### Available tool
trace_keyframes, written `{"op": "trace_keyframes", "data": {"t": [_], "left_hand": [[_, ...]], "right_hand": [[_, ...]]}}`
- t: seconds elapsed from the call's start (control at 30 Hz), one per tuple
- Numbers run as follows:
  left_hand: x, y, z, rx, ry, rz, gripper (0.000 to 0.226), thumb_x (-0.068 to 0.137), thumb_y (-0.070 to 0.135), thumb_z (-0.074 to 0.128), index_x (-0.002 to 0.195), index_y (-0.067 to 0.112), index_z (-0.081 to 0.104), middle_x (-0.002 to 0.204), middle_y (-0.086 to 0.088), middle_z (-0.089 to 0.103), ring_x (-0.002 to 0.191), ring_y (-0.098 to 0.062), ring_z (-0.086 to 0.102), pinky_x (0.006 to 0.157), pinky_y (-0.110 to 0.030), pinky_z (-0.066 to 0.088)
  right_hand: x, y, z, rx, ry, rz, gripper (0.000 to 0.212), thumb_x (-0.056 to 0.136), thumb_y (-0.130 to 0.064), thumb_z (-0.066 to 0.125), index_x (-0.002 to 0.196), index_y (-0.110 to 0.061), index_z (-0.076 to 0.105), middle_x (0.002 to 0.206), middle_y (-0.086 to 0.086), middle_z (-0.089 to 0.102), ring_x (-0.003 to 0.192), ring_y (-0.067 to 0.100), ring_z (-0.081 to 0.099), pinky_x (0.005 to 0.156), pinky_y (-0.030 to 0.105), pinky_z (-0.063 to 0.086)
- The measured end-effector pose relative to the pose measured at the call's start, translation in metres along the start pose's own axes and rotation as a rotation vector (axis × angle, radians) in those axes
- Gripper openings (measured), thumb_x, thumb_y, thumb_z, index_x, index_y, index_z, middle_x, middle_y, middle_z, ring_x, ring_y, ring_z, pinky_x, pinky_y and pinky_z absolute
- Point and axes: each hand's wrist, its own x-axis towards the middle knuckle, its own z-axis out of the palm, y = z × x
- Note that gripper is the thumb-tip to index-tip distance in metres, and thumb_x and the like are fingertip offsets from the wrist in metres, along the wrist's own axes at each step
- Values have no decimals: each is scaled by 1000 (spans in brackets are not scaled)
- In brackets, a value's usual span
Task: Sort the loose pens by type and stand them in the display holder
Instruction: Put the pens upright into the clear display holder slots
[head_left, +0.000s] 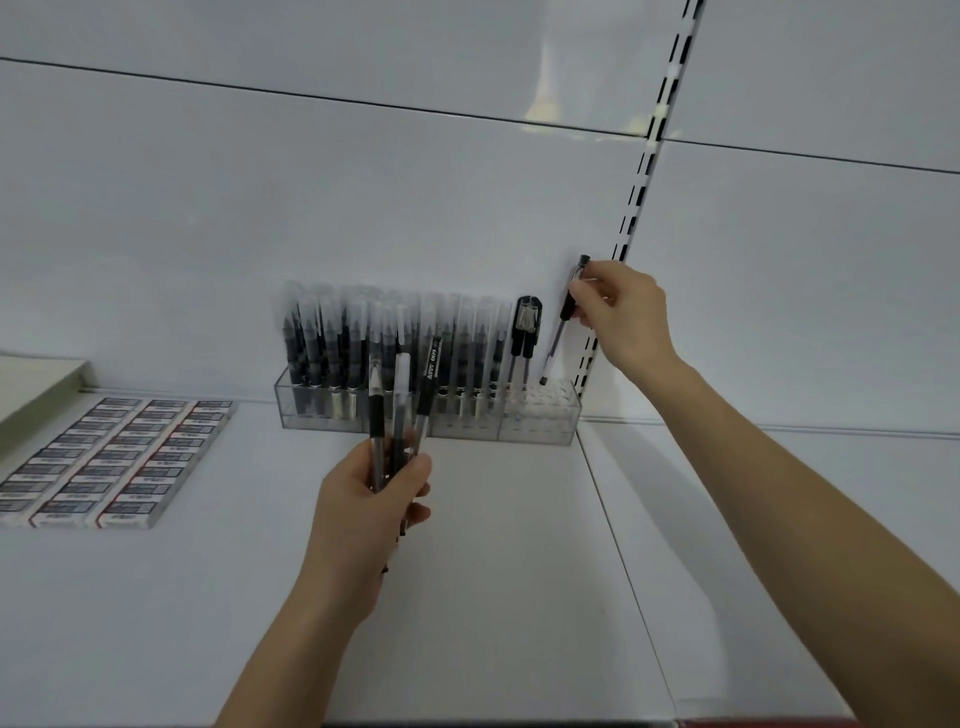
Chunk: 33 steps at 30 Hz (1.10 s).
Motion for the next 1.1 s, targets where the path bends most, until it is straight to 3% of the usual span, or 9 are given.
{"op": "trace_keyframes", "data": {"t": [0.2, 0.43, 0.53, 0.67, 0.77, 0.9, 1.0, 1.1], "left_hand": [[-4, 2, -1, -58, 3, -6, 13, 85, 7, 59, 89, 19, 63, 77, -2, 64, 62, -7, 62, 52, -17, 51], [-7, 8, 2, -117, -64, 5, 9, 86, 8, 55, 90, 11, 62, 76, -3, 71, 57, -5, 64, 47, -16, 49], [-8, 9, 6, -132, -108, 17, 9, 86, 9, 55, 90, 12, 63, 72, -1, 73, 59, -7, 66, 47, -16, 49], [-8, 10, 20, -124, -186, 28, 12, 86, 8, 54, 94, 11, 62, 75, 0, 74, 62, -9, 68, 49, -17, 50], [-11, 9, 31, -100, -240, 40, 13, 87, 7, 54, 97, 14, 59, 78, 0, 74, 62, -11, 68, 49, -18, 51], [-10, 6, 34, -82, -233, 22, 6, 88, 9, 53, 94, 10, 54, 82, -6, 73, 70, -15, 71, 52, -21, 54], [-8, 4, 25, -47, -162, 19, 9, 89, 16, 52, 95, 11, 56, 89, -6, 71, 73, -14, 71, 54, -22, 56], [-9, 4, 17, 8, -108, 31, 15, 89, 23, 50, 93, 12, 60, 67, -1, 62, 46, -10, 59, 42, -18, 46]], "right_hand": [[-9, 10, 13, -138, -141, 10, 17, 91, -10, 52, 94, 3, 62, 86, 18, 67, 83, 33, 64, 82, 45, 51], [-19, 13, 11, -144, -119, 156, 23, 87, -22, 60, 101, -3, 64, 93, 13, 69, 89, 25, 65, 88, 39, 50], [-38, 0, -3, 138, -38, 239, 13, 87, -20, 59, 87, -9, 65, 79, 4, 69, 73, 12, 67, 76, 32, 55], [-71, -25, -7, 462, -314, 354, 15, 88, -25, 59, 87, -13, 67, 80, 2, 73, 71, 9, 69, 64, 20, 54], [-81, -29, -7, 564, -361, 384, 15, 88, -23, 59, 91, -10, 68, 83, 5, 73, 73, 14, 69, 62, 19, 54], [-78, -24, -16, 687, -282, 429, 10, 89, -14, 57, 87, -7, 65, 75, 4, 73, 62, 14, 69, 57, 20, 55], [-57, -13, -29, 709, -5, 418, 6, 89, -11, 57, 92, -8, 61, 78, 7, 69, 57, 11, 67, 60, 21, 57], [-37, -2, -36, 439, 167, 281, 9, 89, -11, 58, 97, -9, 60, 80, 9, 65, 60, 12, 65, 67, 23, 57]]}}
